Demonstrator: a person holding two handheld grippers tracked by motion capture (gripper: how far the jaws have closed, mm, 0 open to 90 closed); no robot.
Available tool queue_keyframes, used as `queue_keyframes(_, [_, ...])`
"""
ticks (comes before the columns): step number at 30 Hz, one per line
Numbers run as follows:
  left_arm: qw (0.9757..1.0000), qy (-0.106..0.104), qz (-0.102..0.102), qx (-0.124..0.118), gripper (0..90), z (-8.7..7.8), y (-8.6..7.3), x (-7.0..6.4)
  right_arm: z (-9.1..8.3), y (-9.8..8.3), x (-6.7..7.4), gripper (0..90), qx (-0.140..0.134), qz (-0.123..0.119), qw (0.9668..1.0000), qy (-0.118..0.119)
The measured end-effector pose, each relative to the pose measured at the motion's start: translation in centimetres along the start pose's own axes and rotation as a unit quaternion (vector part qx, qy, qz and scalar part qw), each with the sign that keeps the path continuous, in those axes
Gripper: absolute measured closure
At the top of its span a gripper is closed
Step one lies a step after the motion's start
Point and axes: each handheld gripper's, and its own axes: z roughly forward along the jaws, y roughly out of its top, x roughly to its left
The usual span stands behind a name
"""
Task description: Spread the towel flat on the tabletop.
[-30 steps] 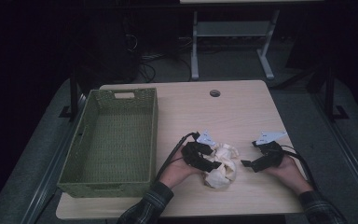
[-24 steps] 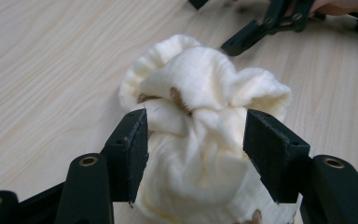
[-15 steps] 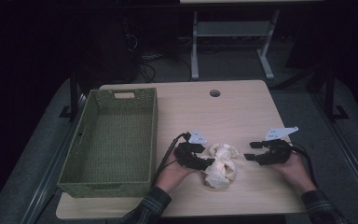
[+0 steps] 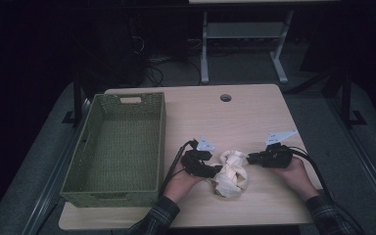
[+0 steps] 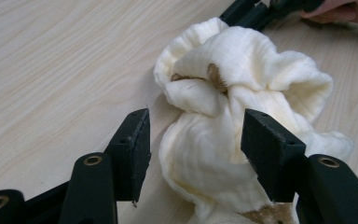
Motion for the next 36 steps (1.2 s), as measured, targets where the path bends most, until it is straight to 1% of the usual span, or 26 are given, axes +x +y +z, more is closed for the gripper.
queue_keyframes(1, [1.0,0.001,0.0,-0.001,42.0,0.0,0.0,0.0,-0.3,0.0,-0.1,85.4,-0.001,0.0,1.0,0.001])
queue_keyframes(4, [1.0,0.002,-0.001,-0.005,42.0,0.2,0.0,0.2,-1.5,-0.1,-0.4,86.8,-0.003,-0.006,0.9999,-0.015])
queue_keyframes(5, [1.0,0.003,-0.004,-0.006,42.1,0.3,0.0,0.2,-1.9,-0.2,-0.5,87.0,-0.007,-0.005,0.9998,-0.017])
queue_keyframes(6, [1.0,0.0,-0.006,-0.006,42.7,0.4,0.0,0.3,-2.3,-0.3,-0.7,87.1,-0.007,-0.002,0.9998,-0.02])
queue_keyframes(9, [0.9999,0.001,-0.011,-0.008,43.9,0.9,0.0,0.6,-3.2,-0.8,-1.3,87.1,-0.002,0.001,0.9994,-0.033])
queue_keyframes(10, [0.9998,0.002,-0.017,-0.009,44.3,1.1,0.0,0.6,-3.4,-0.9,-1.6,87.1,0.0,-0.002,0.9993,-0.038])
queue_keyframes(11, [0.9998,0.005,-0.016,-0.01,45.6,1.2,0.1,0.9,-3.7,-1.1,-1.8,87.1,0.002,-0.004,0.9989,-0.046])
queue_keyframes(13, [0.9997,0.011,-0.019,-0.013,46.9,1.4,0.2,1.3,-4.3,-1.4,-2.1,87.1,0.003,0.0,0.9984,-0.057])
queue_keyframes(15, [0.9995,0.017,-0.024,-0.014,48.8,1.7,0.4,1.8,-4.9,-1.8,-2.7,87.1,-0.001,0.004,0.998,-0.063])
queue_keyframes(18, [0.9992,0.025,-0.029,-0.007,49.4,2.4,0.6,2.3,-5.4,-2.1,-3.1,87.0,-0.001,0.015,0.9978,-0.065])
queue_keyframes(20, [0.9992,0.028,-0.028,-0.004,50.0,2.9,0.7,2.7,-5.3,-2.2,-3.2,87.0,-0.001,0.011,0.9976,-0.068])
queue_keyframes(21, [0.9991,0.033,-0.028,0.002,50.3,3.1,0.7,2.8,-5.2,-2.2,-3.1,87.0,0.002,0.016,0.9975,-0.069])
queue_keyframes(22, [0.9988,0.038,-0.03,0.008,50.8,3.3,0.6,2.9,-5.1,-2.2,-3.1,87.0,0.001,0.011,0.9977,-0.067])
queue_keyframes(23, [0.9986,0.039,-0.031,0.015,50.9,3.3,0.5,3.0,-5.1,-2.2,-3.1,87.0,0.003,0.007,0.9976,-0.069])
queue_keyframes(25, [0.9985,0.036,-0.037,0.015,51.0,3.0,0.3,2.8,-5.0,-2.1,-3.0,87.0,0.006,0.011,0.9974,-0.071])
queue_keyframes(26, [0.9986,0.034,-0.036,0.016,51.0,2.8,0.3,2.7,-5.0,-2.2,-3.1,87.1,0.006,0.005,0.9973,-0.073])
queue_keyframes(28, [0.9988,0.03,-0.037,0.014,51.0,2.5,0.0,2.2,-5.2,-2.2,-3.2,87.1,0.006,0.012,0.9972,-0.074])
queue_keyframes(31, [0.9989,0.026,-0.034,0.018,51.3,2.3,-0.4,1.7,-5.4,-2.4,-3.5,87.1,0.009,0.008,0.9966,-0.082])
queue_keyframes(32, [0.9989,0.026,-0.034,0.019,51.3,2.2,-0.5,1.6,-5.6,-2.5,-3.5,87.1,0.011,0.013,0.9962,-0.085])
queue_keyframes(33, [0.9989,0.026,-0.034,0.02,51.4,2.2,-0.6,1.6,-5.7,-2.6,-3.7,87.1,0.011,0.01,0.996,-0.089])
queue_keyframes(36, [0.9987,0.026,-0.036,0.026,51.4,2.1,-0.8,1.7,-6.3,-2.9,-4.2,87.2,0.005,0.021,0.9952,-0.096])
